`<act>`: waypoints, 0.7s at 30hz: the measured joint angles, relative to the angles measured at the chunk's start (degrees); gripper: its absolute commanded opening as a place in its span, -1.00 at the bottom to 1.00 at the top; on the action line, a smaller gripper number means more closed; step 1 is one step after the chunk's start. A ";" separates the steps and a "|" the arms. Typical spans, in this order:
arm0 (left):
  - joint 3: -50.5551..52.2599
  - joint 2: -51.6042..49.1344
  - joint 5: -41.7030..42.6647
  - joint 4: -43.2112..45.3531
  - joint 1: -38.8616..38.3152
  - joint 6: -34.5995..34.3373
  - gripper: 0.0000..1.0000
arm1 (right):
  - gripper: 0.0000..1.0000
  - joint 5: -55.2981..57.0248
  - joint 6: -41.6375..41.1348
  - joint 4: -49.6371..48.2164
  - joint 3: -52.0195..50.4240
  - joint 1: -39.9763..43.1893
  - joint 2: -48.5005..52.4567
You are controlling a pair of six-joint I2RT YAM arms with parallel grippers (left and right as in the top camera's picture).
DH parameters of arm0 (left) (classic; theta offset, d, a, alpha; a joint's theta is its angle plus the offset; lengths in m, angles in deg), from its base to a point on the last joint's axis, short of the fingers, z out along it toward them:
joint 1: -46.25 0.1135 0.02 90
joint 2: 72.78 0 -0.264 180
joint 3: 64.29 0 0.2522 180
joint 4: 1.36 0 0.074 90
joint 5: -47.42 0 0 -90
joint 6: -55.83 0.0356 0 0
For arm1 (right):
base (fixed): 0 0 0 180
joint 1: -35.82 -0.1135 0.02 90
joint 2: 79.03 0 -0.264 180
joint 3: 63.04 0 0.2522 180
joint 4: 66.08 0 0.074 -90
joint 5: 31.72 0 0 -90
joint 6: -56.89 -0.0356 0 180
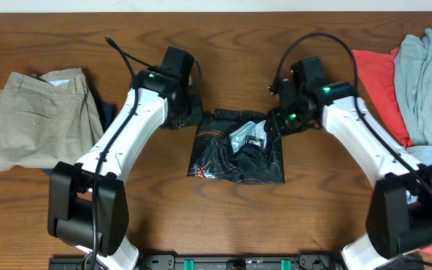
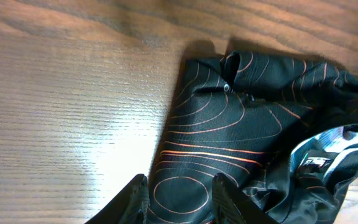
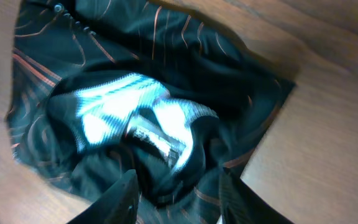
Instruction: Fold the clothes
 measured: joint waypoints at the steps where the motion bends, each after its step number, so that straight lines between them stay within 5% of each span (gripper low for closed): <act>1: 0.50 0.00 0.02 0.57 -0.15 0.02 -0.28 | -0.33 0.33 -0.15 -0.76 -0.02 -0.35 1.05; 7: 3.69 -1.29 0.04 5.09 -1.75 0.02 -0.28 | -0.95 2.58 -0.83 -2.78 -0.02 -1.05 7.23; 21: 5.31 -8.48 0.07 10.75 -7.21 0.02 -0.27 | -0.90 12.50 -5.88 7.37 -0.04 2.67 9.49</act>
